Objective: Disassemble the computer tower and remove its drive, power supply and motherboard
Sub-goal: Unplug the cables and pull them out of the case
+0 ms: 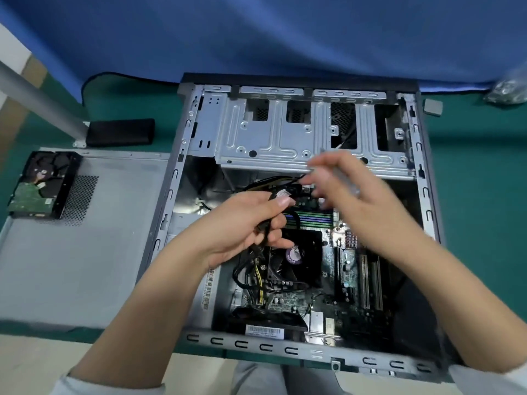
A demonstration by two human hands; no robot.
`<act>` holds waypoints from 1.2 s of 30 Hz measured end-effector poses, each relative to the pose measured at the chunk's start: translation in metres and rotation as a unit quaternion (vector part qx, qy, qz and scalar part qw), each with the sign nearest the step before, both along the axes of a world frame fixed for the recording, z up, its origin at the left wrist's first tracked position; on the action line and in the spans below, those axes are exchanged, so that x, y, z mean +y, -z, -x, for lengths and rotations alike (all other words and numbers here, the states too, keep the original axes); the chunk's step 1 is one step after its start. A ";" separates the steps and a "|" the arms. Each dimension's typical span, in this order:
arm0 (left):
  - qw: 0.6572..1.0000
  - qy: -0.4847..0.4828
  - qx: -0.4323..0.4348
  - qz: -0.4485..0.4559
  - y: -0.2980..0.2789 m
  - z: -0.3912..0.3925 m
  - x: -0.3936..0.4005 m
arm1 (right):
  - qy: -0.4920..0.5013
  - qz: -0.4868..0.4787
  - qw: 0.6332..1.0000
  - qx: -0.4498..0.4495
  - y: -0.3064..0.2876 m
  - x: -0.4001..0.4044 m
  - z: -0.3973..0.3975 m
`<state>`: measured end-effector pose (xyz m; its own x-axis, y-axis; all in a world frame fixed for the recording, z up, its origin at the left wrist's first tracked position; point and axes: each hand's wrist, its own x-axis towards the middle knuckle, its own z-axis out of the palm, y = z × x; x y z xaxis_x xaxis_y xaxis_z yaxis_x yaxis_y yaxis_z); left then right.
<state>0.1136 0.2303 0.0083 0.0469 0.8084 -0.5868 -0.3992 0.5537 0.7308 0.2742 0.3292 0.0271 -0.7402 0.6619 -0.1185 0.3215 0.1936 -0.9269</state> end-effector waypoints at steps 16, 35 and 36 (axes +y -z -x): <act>0.995 0.037 0.090 -0.001 0.006 -0.008 -0.001 | 0.058 -0.211 0.976 -0.016 0.023 0.030 0.024; 0.984 -0.141 0.089 0.067 0.018 -0.048 -0.002 | 0.081 0.082 0.985 -0.131 0.038 -0.025 -0.002; 0.984 -0.094 0.143 0.058 0.018 -0.052 -0.003 | 0.108 0.124 0.980 -0.113 0.038 -0.026 0.000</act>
<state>0.1657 0.2274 -0.0095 -0.2776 0.7141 -0.6427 -0.2891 0.5759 0.7647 0.2746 0.3036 -0.0113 -0.5230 0.7303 -0.4394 0.5324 -0.1227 -0.8376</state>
